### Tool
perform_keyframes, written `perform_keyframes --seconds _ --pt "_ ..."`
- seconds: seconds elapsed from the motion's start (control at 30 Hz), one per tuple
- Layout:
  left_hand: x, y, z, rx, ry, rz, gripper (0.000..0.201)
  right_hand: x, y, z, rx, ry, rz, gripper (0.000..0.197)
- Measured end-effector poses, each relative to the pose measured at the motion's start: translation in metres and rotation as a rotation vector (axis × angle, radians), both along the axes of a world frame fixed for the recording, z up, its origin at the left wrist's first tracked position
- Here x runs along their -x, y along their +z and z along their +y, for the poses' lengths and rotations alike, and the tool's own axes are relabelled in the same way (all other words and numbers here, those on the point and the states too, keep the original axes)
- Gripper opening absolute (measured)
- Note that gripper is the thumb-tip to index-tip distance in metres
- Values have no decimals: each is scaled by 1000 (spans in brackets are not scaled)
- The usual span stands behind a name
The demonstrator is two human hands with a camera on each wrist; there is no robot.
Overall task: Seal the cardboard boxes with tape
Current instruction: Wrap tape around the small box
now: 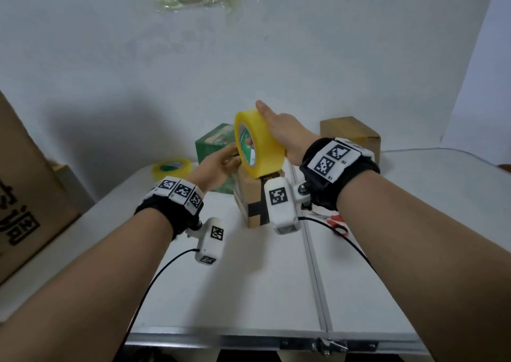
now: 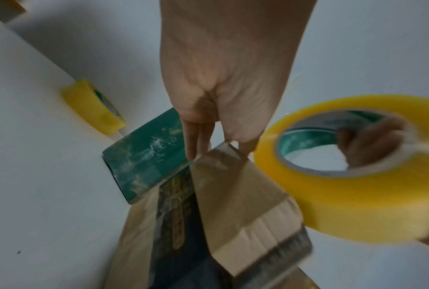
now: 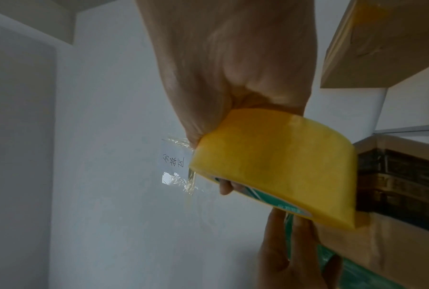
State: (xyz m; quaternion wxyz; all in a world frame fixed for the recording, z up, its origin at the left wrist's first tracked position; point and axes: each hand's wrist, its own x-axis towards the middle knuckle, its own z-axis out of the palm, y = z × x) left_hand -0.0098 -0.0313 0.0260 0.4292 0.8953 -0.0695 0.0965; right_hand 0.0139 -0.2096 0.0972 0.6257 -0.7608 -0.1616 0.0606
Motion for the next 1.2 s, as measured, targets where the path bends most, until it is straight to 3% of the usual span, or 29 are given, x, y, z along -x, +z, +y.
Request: perform_keyframes --seconds 0.07,0.17,0.23,0.33,0.43,0.6,0.73,0.97,1.2 --pt "-2 -2 4 -4 19 0 48 0 4 6 26 -17 -18 99" --pt "9 3 4 69 -47 197 78 -2 9 13 29 -40 8 91" --pt "15 4 -3 80 -96 236 88 -7 11 16 37 -19 11 81" --pt "-1 -5 -2 5 -66 129 104 -8 14 19 9 -38 37 80" --pt "-12 -16 -2 -101 -8 101 117 -5 9 16 -68 24 95 66" --pt "-18 -22 7 -251 83 111 106 1 -6 12 -148 74 100 51" --pt "-21 -18 11 -307 54 123 105 -3 -3 16 -86 -69 58 73" --pt "-26 -10 13 -446 82 134 105 16 -4 -6 -82 -45 5 50" --pt "-28 -7 15 -505 182 144 95 40 -54 -25 -30 -28 117 56"
